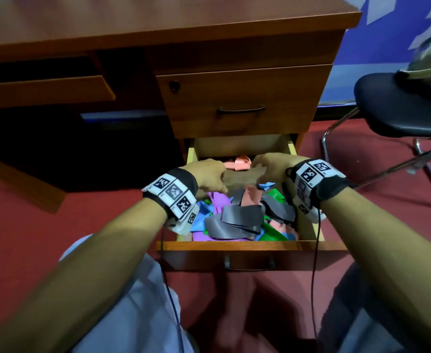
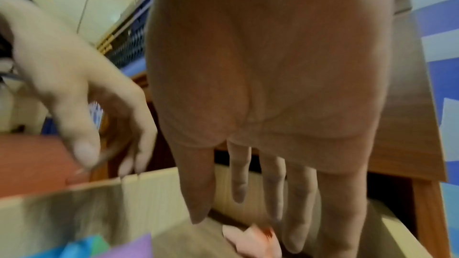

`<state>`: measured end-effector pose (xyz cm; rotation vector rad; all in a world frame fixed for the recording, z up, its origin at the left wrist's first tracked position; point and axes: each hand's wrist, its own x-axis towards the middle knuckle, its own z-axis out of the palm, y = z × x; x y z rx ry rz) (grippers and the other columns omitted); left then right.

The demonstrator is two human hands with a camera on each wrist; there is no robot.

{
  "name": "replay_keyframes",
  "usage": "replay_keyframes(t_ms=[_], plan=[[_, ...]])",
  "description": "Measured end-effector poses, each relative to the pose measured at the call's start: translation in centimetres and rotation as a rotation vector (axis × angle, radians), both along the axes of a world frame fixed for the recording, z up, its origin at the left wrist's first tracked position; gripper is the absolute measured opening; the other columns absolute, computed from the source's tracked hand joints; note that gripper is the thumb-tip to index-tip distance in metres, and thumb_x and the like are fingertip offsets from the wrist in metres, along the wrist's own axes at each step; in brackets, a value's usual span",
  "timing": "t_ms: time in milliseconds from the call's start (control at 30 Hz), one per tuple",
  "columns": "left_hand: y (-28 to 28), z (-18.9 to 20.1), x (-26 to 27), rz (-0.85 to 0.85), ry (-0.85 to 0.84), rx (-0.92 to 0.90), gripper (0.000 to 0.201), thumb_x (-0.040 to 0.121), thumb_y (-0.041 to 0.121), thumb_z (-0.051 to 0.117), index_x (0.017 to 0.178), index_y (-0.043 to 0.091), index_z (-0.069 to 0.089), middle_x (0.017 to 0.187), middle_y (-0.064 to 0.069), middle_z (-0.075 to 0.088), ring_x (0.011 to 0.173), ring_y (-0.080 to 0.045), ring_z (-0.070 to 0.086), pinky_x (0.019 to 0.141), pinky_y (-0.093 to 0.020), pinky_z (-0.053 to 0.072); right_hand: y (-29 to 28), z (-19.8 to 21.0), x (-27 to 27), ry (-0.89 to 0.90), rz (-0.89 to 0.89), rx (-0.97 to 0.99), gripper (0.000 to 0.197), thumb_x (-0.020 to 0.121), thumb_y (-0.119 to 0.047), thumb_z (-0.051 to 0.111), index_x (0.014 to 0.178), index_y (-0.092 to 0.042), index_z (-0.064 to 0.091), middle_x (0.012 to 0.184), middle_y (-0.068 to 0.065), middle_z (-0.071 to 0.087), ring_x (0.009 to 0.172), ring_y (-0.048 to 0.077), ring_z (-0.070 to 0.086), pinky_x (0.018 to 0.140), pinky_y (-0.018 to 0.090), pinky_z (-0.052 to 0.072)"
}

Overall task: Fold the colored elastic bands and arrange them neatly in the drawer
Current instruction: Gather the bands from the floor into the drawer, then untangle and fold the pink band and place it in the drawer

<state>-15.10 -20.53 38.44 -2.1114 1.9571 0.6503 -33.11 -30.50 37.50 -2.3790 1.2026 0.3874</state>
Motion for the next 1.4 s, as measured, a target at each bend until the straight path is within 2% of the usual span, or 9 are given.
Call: replay_keyframes(t_ms=[200,367,533,667,800,867,1100,1267,1400], plan=[[-1.0,-0.6,1.1,0.026,0.0,0.017,0.036,0.092,0.037,0.072,0.111,0.007,0.069,0.109,-0.009,0.071,0.1,-0.03,0.067,0.091,-0.044,0.057,-2.5,-5.7,2.4,0.173,0.027,-0.085,0.058,0.078,-0.039,0.065,0.13,-0.015,0.056,0.128,0.01,0.064,0.112,0.032,0.064,0.098,0.041,0.052],[-1.5,-0.5,1.5,0.008,-0.051,-0.019,0.025,0.092,0.03,0.066,0.103,0.008,0.069,0.103,-0.01,0.072,0.094,-0.031,0.07,0.075,-0.037,0.056,-4.7,-9.9,3.1,0.295,0.053,-0.142,0.022,0.074,-0.025,0.064,0.09,-0.023,0.05,0.114,0.013,0.068,0.095,0.03,0.065,0.08,0.033,0.052],[-1.8,-0.2,0.9,-0.012,-0.05,-0.101,0.011,0.094,0.024,0.061,0.097,0.013,0.06,0.101,-0.007,0.066,0.091,-0.031,0.065,0.07,-0.035,0.049,-2.7,-8.2,2.8,0.225,-0.096,-0.194,0.026,0.086,-0.021,0.067,0.106,-0.006,0.063,0.113,0.02,0.066,0.104,0.039,0.067,0.076,0.037,0.053],[-1.8,0.2,0.5,0.034,-0.012,-0.177,0.019,0.094,0.022,0.059,0.111,0.014,0.062,0.112,-0.009,0.066,0.098,-0.033,0.064,0.073,-0.037,0.049,-2.0,-3.4,2.0,-0.057,-0.332,-0.121,0.017,0.088,-0.026,0.066,0.091,-0.009,0.062,0.102,0.014,0.066,0.089,0.032,0.065,0.071,0.032,0.049],[-1.3,1.0,0.0,0.174,0.216,-0.303,0.038,0.095,0.039,0.063,0.123,0.013,0.058,0.116,-0.008,0.068,0.105,-0.03,0.064,0.089,-0.038,0.053,1.0,0.5,0.7,-0.69,-0.519,0.108,0.022,0.101,-0.009,0.051,0.081,-0.014,0.058,0.07,0.006,0.055,0.05,0.012,0.053,0.041,0.017,0.039],[-0.7,1.8,-0.8,0.2,0.384,-0.366,0.038,0.096,0.042,0.066,0.119,0.012,0.063,0.104,-0.005,0.071,0.094,-0.022,0.064,0.08,-0.031,0.05,3.4,1.4,-0.2,-0.909,-0.56,0.272,0.022,0.103,-0.009,0.05,0.083,-0.015,0.056,0.067,0.004,0.051,0.038,0.005,0.049,0.039,0.014,0.037],[2.4,3.1,-2.4,0.253,0.598,-0.637,0.026,0.089,0.031,0.078,0.094,0.009,0.065,0.067,-0.001,0.059,0.057,-0.009,0.047,0.053,-0.019,0.034,7.0,3.0,-0.4,-1.126,-0.563,0.447,0.025,0.104,-0.014,0.049,0.087,-0.017,0.067,0.076,0.004,0.061,0.056,0.01,0.052,0.048,0.016,0.045],[2.3,3.0,-2.7,0.349,0.695,-0.638,0.023,0.082,0.027,0.085,0.091,0.013,0.069,0.065,0.005,0.058,0.055,-0.004,0.047,0.054,-0.015,0.039,7.8,2.1,-0.6,-1.211,-0.503,0.63,0.027,0.105,-0.029,0.05,0.096,-0.011,0.067,0.076,0.008,0.063,0.055,0.011,0.055,0.052,0.022,0.048],[1.9,2.8,-2.6,0.424,0.86,-0.61,0.016,0.085,0.011,0.082,0.099,0.008,0.075,0.07,0.0,0.065,0.056,-0.003,0.056,0.057,-0.02,0.048,6.4,1.3,-1.0,-1.211,-0.46,0.441,0.027,0.103,-0.03,0.054,0.09,-0.012,0.068,0.07,0.004,0.06,0.053,0.008,0.053,0.049,0.02,0.045]])
